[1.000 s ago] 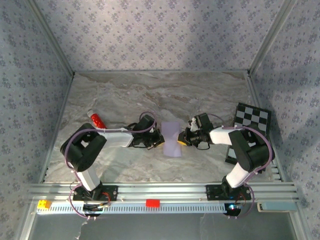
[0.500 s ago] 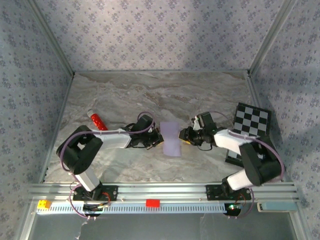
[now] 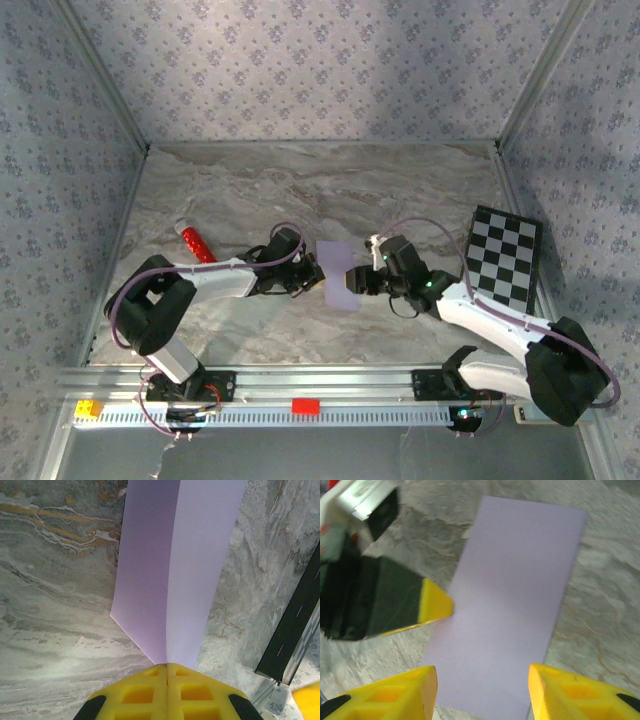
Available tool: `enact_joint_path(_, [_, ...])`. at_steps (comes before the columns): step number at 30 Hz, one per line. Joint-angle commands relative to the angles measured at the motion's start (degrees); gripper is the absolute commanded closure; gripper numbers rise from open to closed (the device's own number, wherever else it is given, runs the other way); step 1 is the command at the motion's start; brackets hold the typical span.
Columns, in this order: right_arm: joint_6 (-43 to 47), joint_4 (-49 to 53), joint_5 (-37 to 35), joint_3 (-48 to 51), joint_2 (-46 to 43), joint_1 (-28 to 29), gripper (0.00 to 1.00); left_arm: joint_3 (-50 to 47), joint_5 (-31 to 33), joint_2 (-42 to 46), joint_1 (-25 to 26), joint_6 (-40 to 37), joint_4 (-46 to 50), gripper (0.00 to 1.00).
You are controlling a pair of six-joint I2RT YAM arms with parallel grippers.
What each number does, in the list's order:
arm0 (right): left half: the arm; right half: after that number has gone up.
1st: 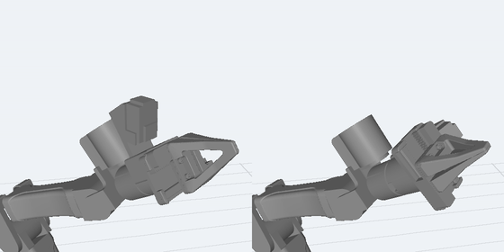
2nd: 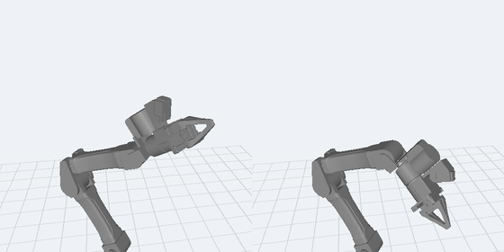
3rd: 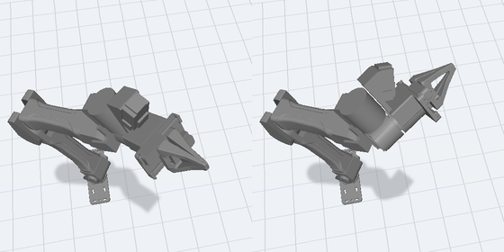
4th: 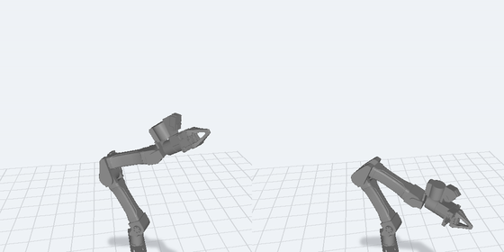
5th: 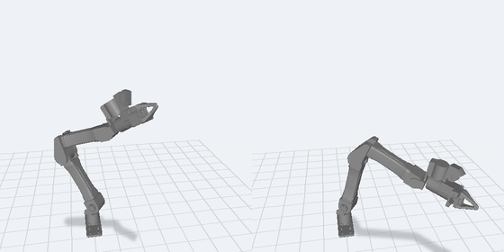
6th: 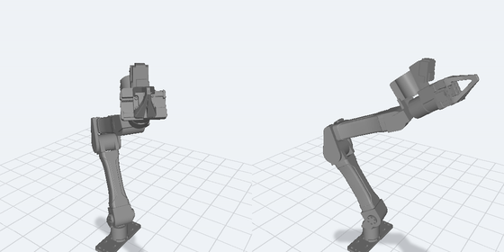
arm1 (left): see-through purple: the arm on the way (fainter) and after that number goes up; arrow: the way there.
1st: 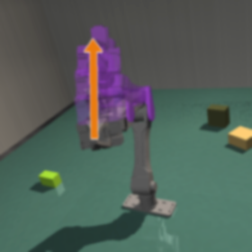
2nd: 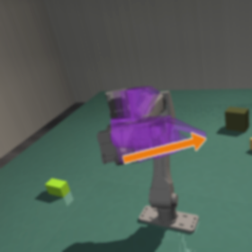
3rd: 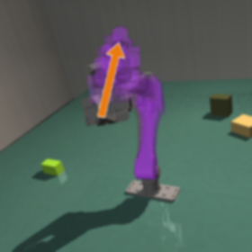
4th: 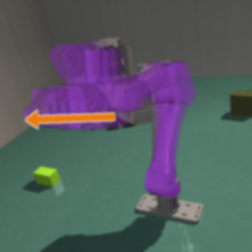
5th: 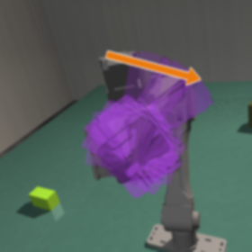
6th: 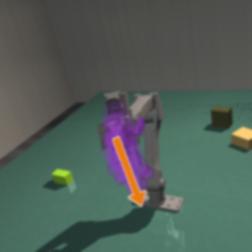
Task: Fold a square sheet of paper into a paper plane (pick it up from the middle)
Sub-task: Third fold the triangle at the center of the table.
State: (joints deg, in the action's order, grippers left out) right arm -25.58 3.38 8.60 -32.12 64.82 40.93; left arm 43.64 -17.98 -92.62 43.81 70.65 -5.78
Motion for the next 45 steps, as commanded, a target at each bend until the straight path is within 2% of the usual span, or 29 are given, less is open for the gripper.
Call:
enact_joint_path(1, [12.6, -6.6, -9.6, 3.1, -1.7, 6.3, 0.48, 0.1, 0.7, 2.0, -0.3, 1.4, 1.4, 0.99])
enact_joint_path(5, [22.1, -10.0, -14.2, 4.8, -1.6, 13.2, 0.48, 0.1, 0.8, 2.3, -0.4, 1.2, 1.7, 0.98])
enact_joint_path(12, [33.4, -14.8, -16.6, 5.4, 2.6, 22.9, 0.47, 0.1, 0.7, 2.3, -0.4, 1.2, 1.7, 0.98])
enact_joint_path(14, [33.6, -16.0, -17.8, 5.1, 4.4, 24.4, 0.47, 0.0, 0.7, 2.4, -0.4, 1.2, 1.7, 0.99])
enact_joint_path(18, [33.3, -19.2, -28.7, 4.9, 8.1, 27.8, 0.42, -0.2, 0.7, 2.6, -0.3, 1.3, 1.7, 0.98])
enact_joint_path(23, [34.1, -19.7, -33.1, 3.9, 12.1, 28.8, 0.4, -0.4, 0.8, 3.0, -0.4, 1.2, 1.7, 0.98])
enact_joint_path(31, [33.7, -20.3, -34.9, 3.5, 14.0, 29.2, 0.51, -0.7, 1.0, 3.0, -0.4, 1.2, 1.7, 0.99])
enact_joint_path(41, [32.6, -18.7, -36.7, 3.6, 13.4, 29.2, 0.75, -0.8, 0.8, 3.1, -0.6, 1.1, 1.7, 0.98])
enact_joint_path(45, [32.3, -18.4, -36.5, 3.3, 13.5, 29.2, 0.8, -1.0, 0.9, 3.1, -0.5, 1.1, 1.7, 0.98])
